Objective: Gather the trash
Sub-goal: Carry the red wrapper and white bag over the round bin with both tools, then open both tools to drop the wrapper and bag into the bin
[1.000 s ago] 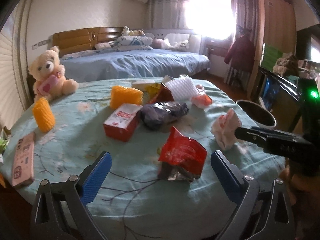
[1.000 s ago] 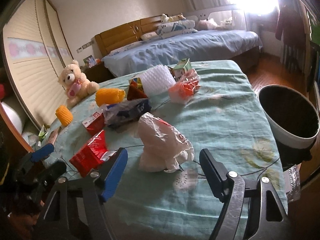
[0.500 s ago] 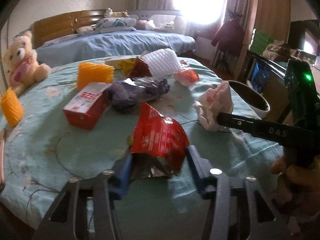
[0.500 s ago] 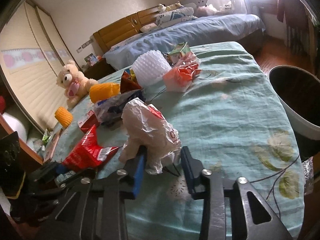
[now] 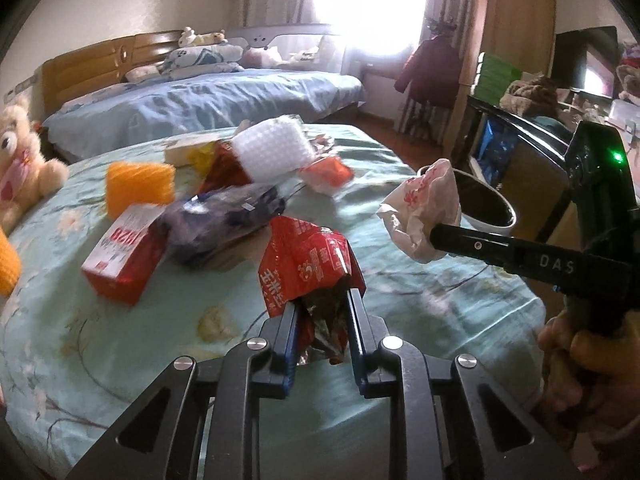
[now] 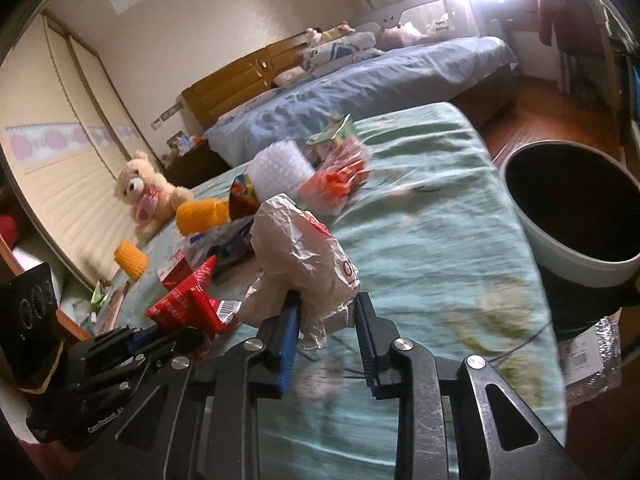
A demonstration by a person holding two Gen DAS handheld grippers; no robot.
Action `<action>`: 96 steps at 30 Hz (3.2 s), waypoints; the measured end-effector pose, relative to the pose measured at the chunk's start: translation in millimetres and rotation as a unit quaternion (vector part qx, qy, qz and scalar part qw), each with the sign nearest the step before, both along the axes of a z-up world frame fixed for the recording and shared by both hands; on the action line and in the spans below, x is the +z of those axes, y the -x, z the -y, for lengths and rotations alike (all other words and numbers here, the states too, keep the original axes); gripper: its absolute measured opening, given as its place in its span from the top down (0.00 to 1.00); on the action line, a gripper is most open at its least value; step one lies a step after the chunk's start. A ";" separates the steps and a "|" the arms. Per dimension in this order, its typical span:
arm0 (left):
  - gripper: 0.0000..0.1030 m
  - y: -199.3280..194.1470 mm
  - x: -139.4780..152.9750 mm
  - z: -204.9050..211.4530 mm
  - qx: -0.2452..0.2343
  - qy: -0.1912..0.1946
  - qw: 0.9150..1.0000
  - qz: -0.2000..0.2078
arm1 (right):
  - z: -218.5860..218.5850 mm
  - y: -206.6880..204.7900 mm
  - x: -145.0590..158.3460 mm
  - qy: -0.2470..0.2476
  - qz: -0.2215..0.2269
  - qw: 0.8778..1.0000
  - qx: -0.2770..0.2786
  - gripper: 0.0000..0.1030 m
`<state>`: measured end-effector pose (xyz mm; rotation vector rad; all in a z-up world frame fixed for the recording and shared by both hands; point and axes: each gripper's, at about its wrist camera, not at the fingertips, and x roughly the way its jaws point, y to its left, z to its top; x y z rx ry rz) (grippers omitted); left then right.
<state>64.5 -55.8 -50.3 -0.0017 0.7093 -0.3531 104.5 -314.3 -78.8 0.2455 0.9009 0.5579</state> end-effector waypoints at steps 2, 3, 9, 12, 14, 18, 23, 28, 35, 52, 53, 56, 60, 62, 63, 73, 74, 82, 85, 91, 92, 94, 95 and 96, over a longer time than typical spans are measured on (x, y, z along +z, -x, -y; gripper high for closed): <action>0.80 -3.7 1.7 7.2 -0.006 -0.002 1.000 0.001 | 10.1 -1.4 2.1 -0.001 0.002 1.000 -0.009 0.73; 0.80 -6.0 1.9 11.4 -0.010 -0.003 1.000 0.002 | 13.7 -2.1 2.5 -0.001 0.001 1.000 -0.013 0.73; 0.81 -19.4 6.1 31.5 -0.029 -0.006 1.000 0.007 | 39.3 -7.3 6.6 -0.003 0.003 0.999 -0.035 0.73; 0.82 -26.5 8.0 42.5 -0.038 -0.007 0.999 0.008 | 52.0 -10.1 7.4 -0.003 0.004 0.999 -0.047 0.73; 0.82 -31.5 10.3 51.2 -0.044 -0.008 0.999 0.009 | 60.5 -12.5 7.7 -0.003 0.003 0.998 -0.055 0.73; 0.82 -40.4 13.8 69.6 -0.058 -0.011 0.998 0.014 | 81.7 -18.8 8.7 -0.002 0.003 0.997 -0.076 0.73; 0.82 -55.6 14.7 89.4 -0.075 -0.013 0.997 0.015 | 106.6 -26.3 11.0 0.006 0.005 0.995 -0.099 0.73; 0.82 -72.6 13.1 107.6 -0.090 -0.013 0.996 0.014 | 128.2 -35.6 10.5 0.017 0.003 0.992 -0.124 0.73; 0.82 -95.3 11.6 130.0 -0.104 -0.015 0.994 0.013 | 148.8 -47.0 6.0 0.031 -0.004 0.988 -0.151 0.73; 0.82 -140.7 0.9 184.8 -0.123 -0.019 0.992 0.004 | 178.9 -83.6 -9.6 0.068 -0.020 0.982 -0.176 0.72; 0.82 -143.9 0.5 187.2 -0.126 -0.018 0.992 0.002 | 180.1 -86.3 -10.6 0.070 -0.021 0.982 -0.176 0.72; 0.82 -150.9 -0.2 197.7 -0.133 -0.022 0.991 0.005 | 184.4 -95.1 -14.5 0.077 -0.026 0.981 -0.178 0.71; 0.82 -162.3 -1.7 208.7 -0.139 -0.023 0.990 0.002 | 188.4 -103.7 -18.0 0.083 -0.031 0.979 -0.181 0.71; 0.82 -170.3 -3.7 214.5 -0.141 -0.023 0.990 -0.002 | 190.1 -106.2 -18.8 0.087 -0.032 0.979 -0.182 0.70; 0.82 -173.3 -4.4 216.5 -0.141 -0.022 0.990 -0.003 | 191.5 -108.2 -19.6 0.087 -0.033 0.979 -0.182 0.70; 0.81 -203.5 -16.2 235.8 -0.150 -0.019 0.988 -0.034 | 201.5 -120.2 -24.2 0.098 -0.042 0.977 -0.185 0.69; 0.81 -206.0 -17.7 236.9 -0.149 -0.019 0.988 -0.037 | 202.0 -121.2 -24.6 0.099 -0.043 0.977 -0.185 0.69; 0.78 -213.6 -23.9 245.4 -0.150 -0.022 0.987 -0.046 | 203.6 -127.5 -26.3 0.104 -0.046 0.976 -0.185 0.63; 0.64 -211.0 -23.3 247.1 -0.149 -0.027 0.987 -0.043 | 204.1 -129.9 -25.6 0.104 -0.050 0.975 -0.188 0.41; 0.42 -194.7 -20.2 232.2 -0.124 -0.023 0.991 -0.035 | 203.2 -121.4 -18.6 0.093 -0.043 0.975 -0.195 0.32; 0.42 -191.1 -19.9 228.5 -0.121 -0.018 0.992 -0.037 | 201.1 -119.2 -17.2 0.091 -0.042 0.976 -0.195 0.32; 0.42 -183.5 -18.2 220.5 -0.113 -0.012 0.993 -0.037 | 195.5 -113.9 -14.2 0.085 -0.040 0.977 -0.193 0.28; 0.42 -176.2 -16.3 212.8 -0.105 -0.010 0.994 -0.034 | 192.1 -111.1 -12.6 0.082 -0.039 0.977 -0.191 0.27; 0.42 -171.7 -15.0 208.0 -0.100 -0.008 0.994 -0.031 | 187.0 -106.5 -10.4 0.076 -0.036 0.979 -0.188 0.23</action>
